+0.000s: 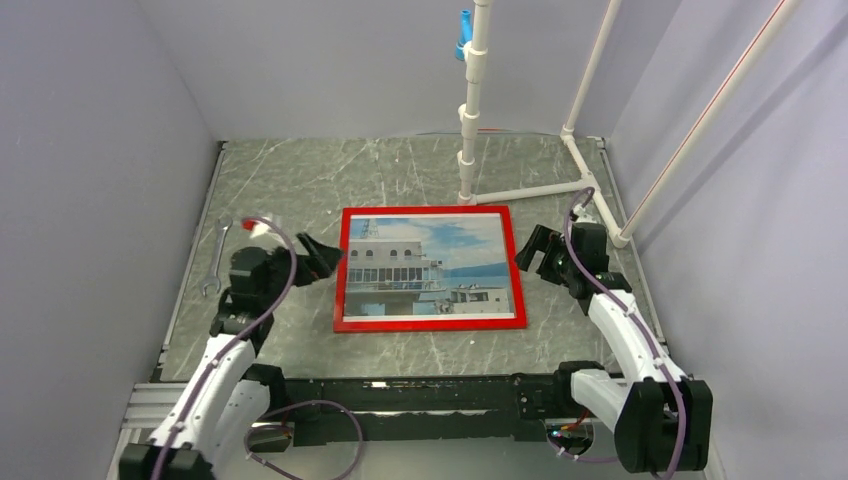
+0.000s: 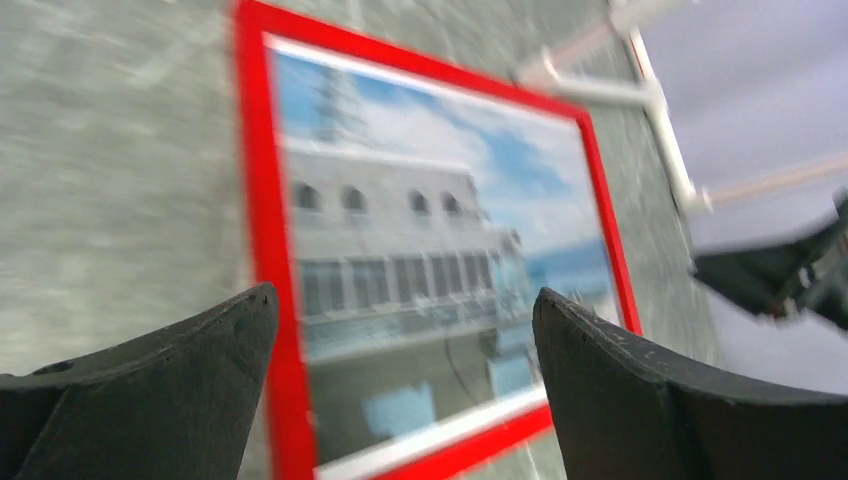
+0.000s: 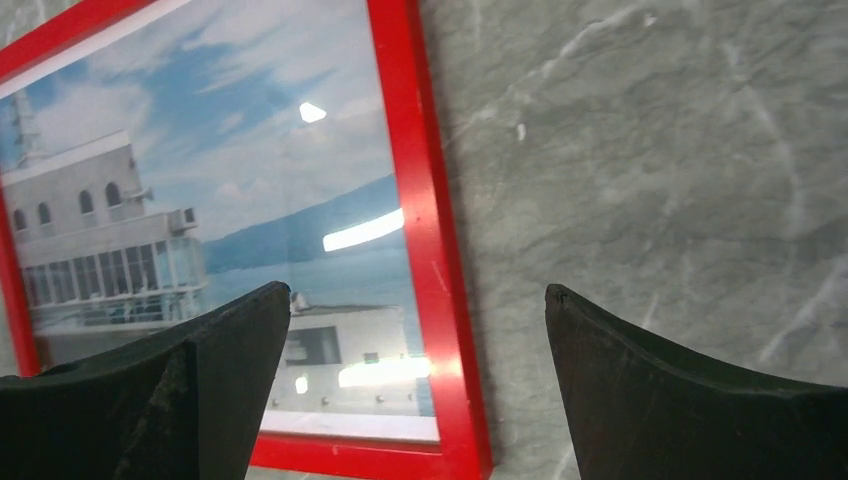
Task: Put the photo into the frame
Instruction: Reset both arms
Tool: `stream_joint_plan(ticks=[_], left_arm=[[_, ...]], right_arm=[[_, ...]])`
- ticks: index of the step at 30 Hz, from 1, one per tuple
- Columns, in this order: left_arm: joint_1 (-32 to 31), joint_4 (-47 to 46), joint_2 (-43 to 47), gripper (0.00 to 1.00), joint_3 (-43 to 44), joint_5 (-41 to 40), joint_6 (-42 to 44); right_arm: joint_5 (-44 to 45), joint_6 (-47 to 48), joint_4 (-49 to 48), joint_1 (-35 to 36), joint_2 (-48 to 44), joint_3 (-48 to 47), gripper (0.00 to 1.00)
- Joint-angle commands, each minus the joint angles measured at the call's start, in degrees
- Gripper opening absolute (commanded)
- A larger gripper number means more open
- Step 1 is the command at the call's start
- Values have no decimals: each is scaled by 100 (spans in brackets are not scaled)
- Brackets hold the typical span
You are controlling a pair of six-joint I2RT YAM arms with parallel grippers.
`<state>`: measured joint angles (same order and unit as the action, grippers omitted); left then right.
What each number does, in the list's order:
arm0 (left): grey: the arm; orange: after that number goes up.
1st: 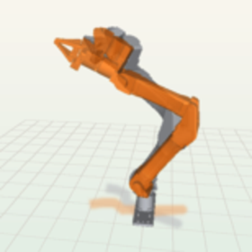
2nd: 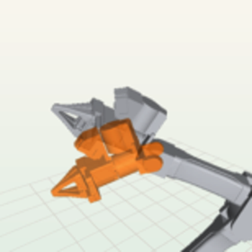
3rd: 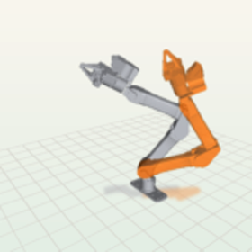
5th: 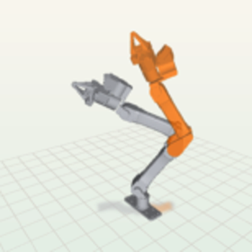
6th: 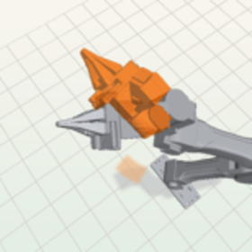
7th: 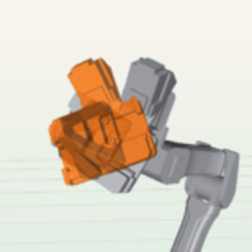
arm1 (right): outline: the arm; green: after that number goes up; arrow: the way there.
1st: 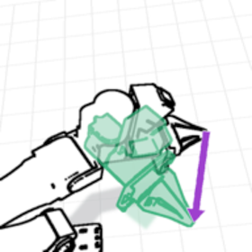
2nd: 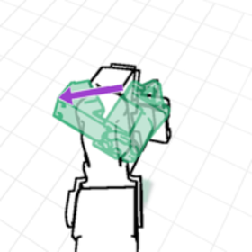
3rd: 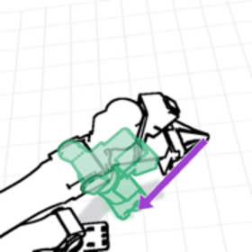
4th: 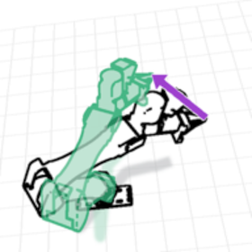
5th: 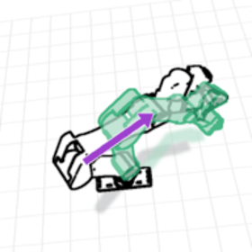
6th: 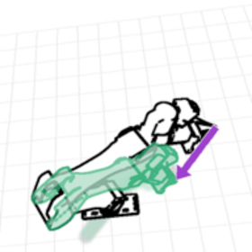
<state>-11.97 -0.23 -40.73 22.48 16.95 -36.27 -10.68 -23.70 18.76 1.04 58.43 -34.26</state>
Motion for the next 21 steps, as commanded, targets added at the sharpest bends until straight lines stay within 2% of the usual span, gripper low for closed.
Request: stream_joint_plan(ticks=[1, 4, 7, 10, 13, 16, 18, 21], left_arm=[[1735, -1364, -126, 99, -394, 1093, 131], [2606, -1656, -221, 99, -593, 1165, 228], [2912, -1887, -158, 99, -685, 861, 580], [2919, -2261, 136, 99, -1004, 85, 1173], [2912, -2735, 433, 99, -1514, -941, 1324], [2894, -2891, 554, 99, -1769, -1539, 1443], [2812, -3107, 456, 99, -1842, -1673, 1624], [2546, -3833, -327, 100, -1944, -2194, 1969]], right_arm=[[944, 27, -1001, -25, -616, 386, 100], [1540, 174, -1533, -25, -882, 710, 100], [1914, 552, -2231, -25, -1033, 1112, 100], [2237, 812, -3019, -25, -1144, 1624, 99], [2292, 1158, -3945, -31, -1253, 2106, 99], [2161, 1487, -5039, -31, -1275, 2683, 99], [2179, 1652, -5877, -35, -1150, 3035, 99], [2364, 1743, -6511, -34, -594, 3092, 99]])
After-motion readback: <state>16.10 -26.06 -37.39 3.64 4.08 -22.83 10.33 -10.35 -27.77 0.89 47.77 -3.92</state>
